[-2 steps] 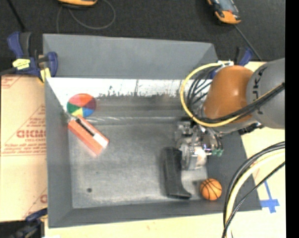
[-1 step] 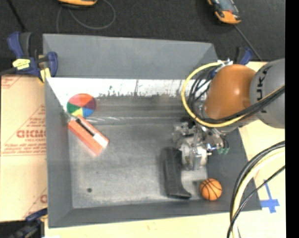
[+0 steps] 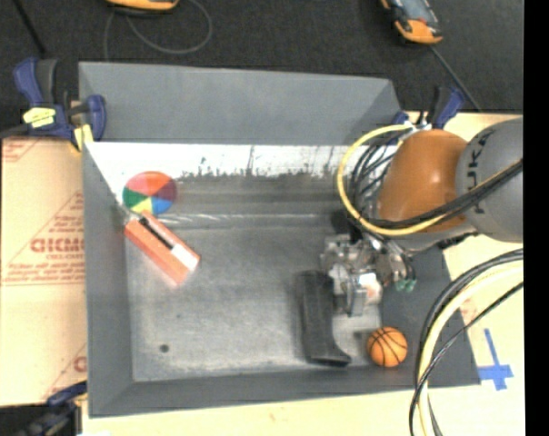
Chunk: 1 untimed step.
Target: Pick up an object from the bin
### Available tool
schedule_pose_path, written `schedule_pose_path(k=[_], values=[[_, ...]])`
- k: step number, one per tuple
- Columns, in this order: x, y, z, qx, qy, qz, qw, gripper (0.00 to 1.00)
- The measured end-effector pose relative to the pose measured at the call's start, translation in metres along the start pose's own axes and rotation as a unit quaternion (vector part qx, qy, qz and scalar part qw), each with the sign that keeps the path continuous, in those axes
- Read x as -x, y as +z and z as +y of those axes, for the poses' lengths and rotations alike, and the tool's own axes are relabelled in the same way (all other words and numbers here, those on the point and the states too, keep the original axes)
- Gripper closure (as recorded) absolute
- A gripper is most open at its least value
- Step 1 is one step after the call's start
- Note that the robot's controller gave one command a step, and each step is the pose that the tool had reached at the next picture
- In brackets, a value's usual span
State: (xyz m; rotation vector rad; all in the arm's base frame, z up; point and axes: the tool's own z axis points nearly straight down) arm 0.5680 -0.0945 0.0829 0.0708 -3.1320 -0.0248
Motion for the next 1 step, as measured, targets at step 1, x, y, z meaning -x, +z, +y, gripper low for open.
schedule_pose_path(k=[1], values=[[0.0001,0.0000,-0.0001,0.000,0.000,-0.0002,1.0000,1.00]])
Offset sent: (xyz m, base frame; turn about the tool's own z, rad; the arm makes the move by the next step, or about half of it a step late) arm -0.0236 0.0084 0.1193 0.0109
